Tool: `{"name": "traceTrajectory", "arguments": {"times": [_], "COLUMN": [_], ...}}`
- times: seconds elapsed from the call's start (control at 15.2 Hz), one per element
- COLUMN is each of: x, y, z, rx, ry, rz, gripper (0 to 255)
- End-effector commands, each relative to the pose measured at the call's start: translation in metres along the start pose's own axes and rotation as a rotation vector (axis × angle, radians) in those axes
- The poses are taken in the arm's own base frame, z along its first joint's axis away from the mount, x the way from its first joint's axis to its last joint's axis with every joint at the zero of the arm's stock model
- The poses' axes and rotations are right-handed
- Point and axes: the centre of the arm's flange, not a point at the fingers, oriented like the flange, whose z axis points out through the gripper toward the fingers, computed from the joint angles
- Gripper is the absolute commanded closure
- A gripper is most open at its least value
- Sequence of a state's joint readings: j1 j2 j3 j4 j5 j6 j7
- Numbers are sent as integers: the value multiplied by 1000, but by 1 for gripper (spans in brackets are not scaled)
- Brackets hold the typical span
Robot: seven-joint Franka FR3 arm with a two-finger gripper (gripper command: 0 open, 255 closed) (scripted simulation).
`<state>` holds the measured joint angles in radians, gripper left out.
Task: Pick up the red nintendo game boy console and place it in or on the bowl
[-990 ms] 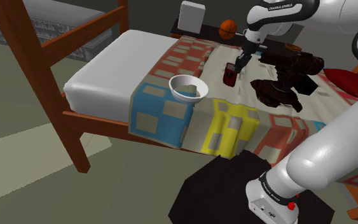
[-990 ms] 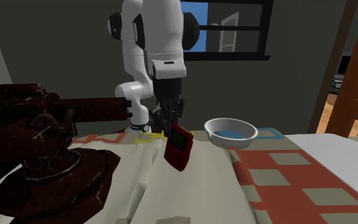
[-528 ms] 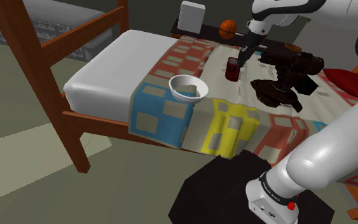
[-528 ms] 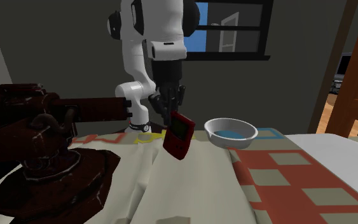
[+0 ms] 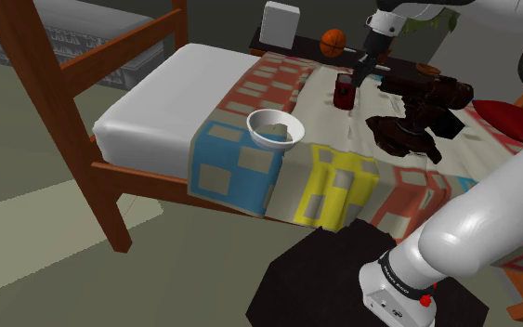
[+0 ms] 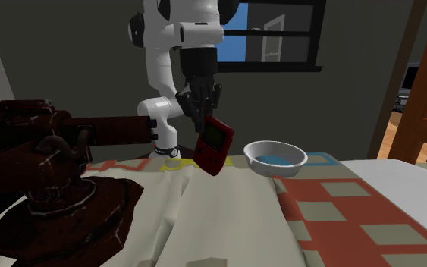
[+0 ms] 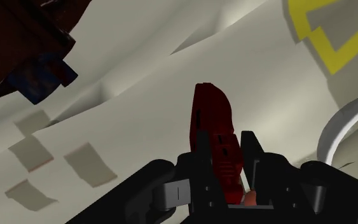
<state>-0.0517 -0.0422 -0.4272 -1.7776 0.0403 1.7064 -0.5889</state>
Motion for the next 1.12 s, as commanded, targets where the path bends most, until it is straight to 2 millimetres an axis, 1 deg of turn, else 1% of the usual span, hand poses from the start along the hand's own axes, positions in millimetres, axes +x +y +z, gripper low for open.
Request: {"name": "traceTrajectory", "arguments": {"times": [0.0,0.2,1.06], "x": [-1,-1,40], "y": [-1,-2,-168], "z": [-10,-24,-37], "rx": [0,0,0], "ry": [0,0,0], "rz": [0,0,0], "gripper": [255,255,255]}}
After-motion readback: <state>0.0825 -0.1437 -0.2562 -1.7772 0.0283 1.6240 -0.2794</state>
